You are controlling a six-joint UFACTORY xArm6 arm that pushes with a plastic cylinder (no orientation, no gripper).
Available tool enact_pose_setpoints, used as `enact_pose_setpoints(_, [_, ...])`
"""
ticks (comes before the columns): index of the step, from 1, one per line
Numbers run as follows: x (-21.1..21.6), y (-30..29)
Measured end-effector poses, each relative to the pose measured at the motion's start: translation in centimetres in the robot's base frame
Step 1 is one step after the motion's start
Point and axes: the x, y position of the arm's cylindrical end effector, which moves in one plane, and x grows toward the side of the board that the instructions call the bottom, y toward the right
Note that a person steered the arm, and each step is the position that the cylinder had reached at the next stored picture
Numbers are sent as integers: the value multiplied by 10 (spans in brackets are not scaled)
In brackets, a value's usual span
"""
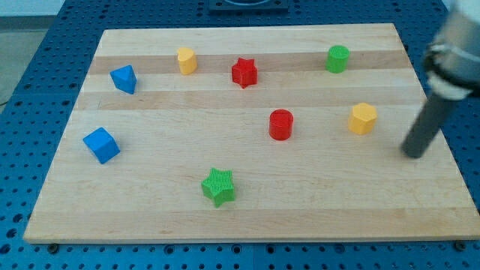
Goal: Move your arm at the top right corner of the board
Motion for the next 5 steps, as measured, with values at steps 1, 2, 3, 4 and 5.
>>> enact_pose_setpoints(1, [-65,52])
enact_pose_setpoints(2, [-169,52])
enact_pose_setpoints(3, [-258,20])
enact_pose_setpoints(4, [-280,-84])
enact_pose_setpoints(5, [-265,-160])
